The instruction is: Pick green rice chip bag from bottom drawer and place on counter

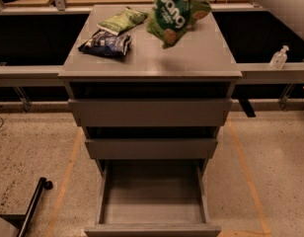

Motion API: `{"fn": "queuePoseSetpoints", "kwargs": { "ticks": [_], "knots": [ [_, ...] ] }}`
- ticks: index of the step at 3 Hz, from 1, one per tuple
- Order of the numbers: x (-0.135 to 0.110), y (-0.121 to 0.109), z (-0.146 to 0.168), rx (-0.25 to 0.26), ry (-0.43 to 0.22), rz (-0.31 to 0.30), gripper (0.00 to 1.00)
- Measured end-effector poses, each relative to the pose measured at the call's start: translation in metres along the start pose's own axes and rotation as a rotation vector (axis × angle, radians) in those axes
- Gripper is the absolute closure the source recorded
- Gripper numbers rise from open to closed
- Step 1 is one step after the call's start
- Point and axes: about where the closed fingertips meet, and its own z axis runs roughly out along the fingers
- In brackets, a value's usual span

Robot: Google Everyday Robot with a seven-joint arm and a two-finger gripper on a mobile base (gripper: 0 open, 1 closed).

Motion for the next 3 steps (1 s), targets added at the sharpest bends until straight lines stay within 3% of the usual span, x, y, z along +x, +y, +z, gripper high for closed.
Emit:
{"fn": "queuePoseSetpoints", "kwargs": {
  "ticks": [1,2,3],
  "knots": [
    [0.034,-0.028,0.008,0.033,0.058,0.070,0.83],
    [0.057,-0.031,0.036,-0.013,0.102,0.114,0.59],
    [0.063,-0.014,0.071,-0.102,0.131,0.118,0.36]
  ]
}}
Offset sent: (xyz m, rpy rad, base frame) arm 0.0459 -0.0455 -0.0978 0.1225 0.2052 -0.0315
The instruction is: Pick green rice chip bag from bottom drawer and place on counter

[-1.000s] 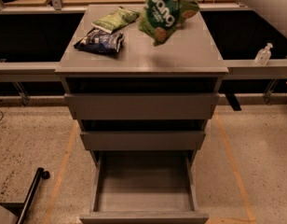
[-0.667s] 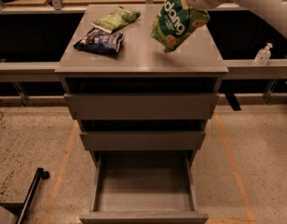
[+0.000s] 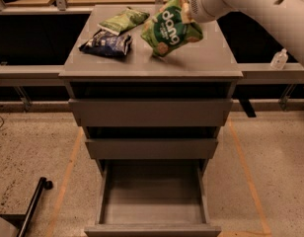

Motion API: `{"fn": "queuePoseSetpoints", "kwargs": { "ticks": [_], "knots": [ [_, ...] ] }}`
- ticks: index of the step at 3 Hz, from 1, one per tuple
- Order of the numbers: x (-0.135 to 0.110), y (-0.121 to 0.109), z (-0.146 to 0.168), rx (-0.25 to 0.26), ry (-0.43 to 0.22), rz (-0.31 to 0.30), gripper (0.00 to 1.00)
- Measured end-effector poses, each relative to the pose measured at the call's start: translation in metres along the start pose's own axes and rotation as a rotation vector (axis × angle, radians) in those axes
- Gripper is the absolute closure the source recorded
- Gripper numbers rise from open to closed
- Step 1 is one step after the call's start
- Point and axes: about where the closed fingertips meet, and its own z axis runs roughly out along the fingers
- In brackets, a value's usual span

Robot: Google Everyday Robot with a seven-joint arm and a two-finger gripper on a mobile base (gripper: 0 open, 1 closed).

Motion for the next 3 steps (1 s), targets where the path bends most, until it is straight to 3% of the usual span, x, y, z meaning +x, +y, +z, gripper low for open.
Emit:
{"fn": "queuePoseSetpoints", "kwargs": {
  "ticks": [1,2,3],
  "knots": [
    [-0.0020,-0.0008,0.0028,-0.006,-0.004,-0.003,0.13],
    [-0.0015,0.0008,0.0043,-0.009,-0.002,-0.004,0.00],
    [-0.0015,0.0008,0.0043,-0.009,-0.002,-0.004,0.00]
  ]
}}
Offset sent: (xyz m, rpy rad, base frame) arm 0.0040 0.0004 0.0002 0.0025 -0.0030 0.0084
